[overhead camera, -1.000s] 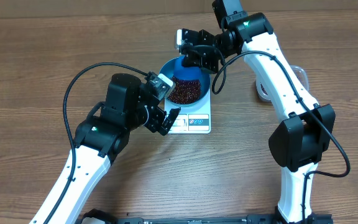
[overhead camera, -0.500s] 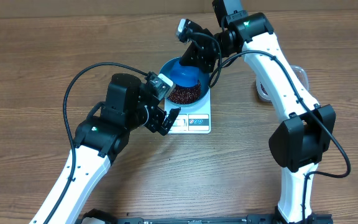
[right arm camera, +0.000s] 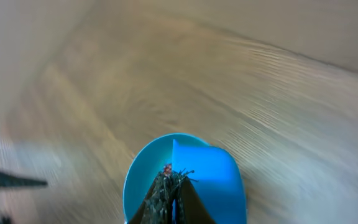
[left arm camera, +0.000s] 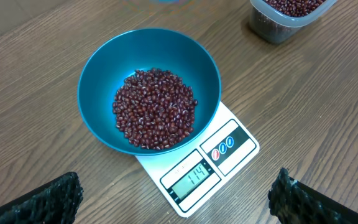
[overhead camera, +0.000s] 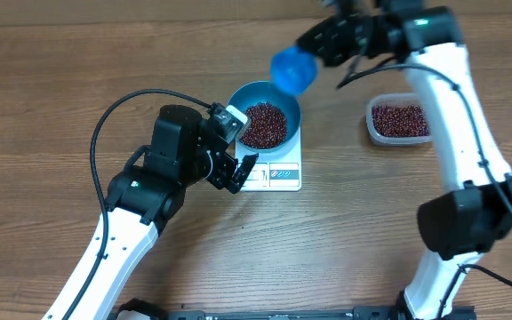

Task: Scoop item into bowl and weigh 150g on scale
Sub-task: 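Lift the empty scoop and move it right back to the tub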

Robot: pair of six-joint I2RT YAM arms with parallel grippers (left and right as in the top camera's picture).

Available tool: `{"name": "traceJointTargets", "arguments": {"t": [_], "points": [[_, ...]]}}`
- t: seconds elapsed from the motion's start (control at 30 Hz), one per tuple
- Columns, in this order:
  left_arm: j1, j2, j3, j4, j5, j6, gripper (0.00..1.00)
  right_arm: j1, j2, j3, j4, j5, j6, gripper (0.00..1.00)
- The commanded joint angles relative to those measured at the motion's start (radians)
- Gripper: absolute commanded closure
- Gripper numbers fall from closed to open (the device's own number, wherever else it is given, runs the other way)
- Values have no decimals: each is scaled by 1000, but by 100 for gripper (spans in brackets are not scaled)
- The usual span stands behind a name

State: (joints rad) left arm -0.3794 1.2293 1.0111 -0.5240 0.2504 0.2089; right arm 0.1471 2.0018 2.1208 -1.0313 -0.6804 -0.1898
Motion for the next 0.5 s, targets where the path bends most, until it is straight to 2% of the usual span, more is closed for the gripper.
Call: {"name": "traceJointTargets", "arguments": {"t": [0.0, 0.1, 0.23, 0.33, 0.47], "points": [[-1, 3, 24, 1, 1, -6, 0, -93, -42, 35, 3, -10, 262, 96], [-1, 3, 24, 1, 2, -7, 0, -173, -42, 35, -13, -9, 318, 96], [-1, 3, 24, 1, 2, -7, 0, -265, -42, 35, -38, 20, 320, 96], [-1, 3, 24, 1, 2, -7, 1, -322, -42, 34, -95, 227, 312, 96], [-1, 3, 24, 1, 1, -6, 1, -345, -42, 32, -166, 316, 243, 96]]}}
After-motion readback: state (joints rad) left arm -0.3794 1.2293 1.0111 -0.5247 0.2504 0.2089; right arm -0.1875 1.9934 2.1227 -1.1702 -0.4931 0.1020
